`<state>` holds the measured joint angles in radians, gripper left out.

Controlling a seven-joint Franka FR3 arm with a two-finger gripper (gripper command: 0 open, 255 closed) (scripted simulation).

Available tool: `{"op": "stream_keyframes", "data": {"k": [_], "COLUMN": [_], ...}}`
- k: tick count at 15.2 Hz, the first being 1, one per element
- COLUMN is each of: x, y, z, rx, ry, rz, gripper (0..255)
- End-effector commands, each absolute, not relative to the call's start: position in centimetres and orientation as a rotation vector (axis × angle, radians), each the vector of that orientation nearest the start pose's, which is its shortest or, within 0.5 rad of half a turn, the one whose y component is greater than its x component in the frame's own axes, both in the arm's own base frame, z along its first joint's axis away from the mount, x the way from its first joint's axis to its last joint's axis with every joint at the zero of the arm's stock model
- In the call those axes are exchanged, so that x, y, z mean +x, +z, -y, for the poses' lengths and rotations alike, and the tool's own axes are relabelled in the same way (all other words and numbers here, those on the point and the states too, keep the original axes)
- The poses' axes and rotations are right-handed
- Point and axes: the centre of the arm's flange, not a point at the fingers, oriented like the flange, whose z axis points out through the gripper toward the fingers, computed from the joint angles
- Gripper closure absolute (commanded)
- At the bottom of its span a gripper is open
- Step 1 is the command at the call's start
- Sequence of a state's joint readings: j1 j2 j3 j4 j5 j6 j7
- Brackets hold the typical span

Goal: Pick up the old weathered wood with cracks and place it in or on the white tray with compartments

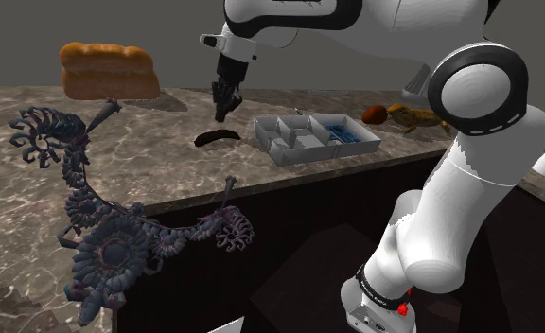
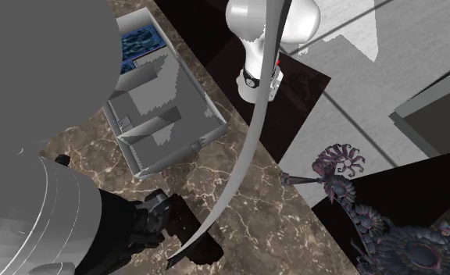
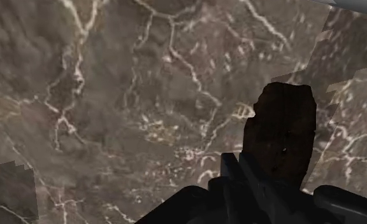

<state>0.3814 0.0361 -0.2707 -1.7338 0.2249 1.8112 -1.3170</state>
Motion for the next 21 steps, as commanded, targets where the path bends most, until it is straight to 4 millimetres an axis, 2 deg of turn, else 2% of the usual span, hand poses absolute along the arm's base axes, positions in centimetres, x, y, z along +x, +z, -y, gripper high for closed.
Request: {"op": "stream_keyframes", "data": {"k": [1,5,6,9,10,17,21], "x": [57.3,57.3,57.3,54.4,54.0,54.1,54.1], "y": [55.0,55.0,55.0,55.4,55.4,51.4,51.4], "z": [-8.5,-8.5,-8.5,-14.3,-15.0,-15.0,-15.0], "rx": [-2.302,-2.302,-2.302,-2.441,-2.458,-2.458,-2.458], "ry": [-0.231,-0.231,-0.231,-0.048,-0.023,-0.023,-0.023], "rz": [1.898,1.898,1.898,1.995,2.007,2.007,2.007], "gripper": [255,255,0,0,0,0,0]}}
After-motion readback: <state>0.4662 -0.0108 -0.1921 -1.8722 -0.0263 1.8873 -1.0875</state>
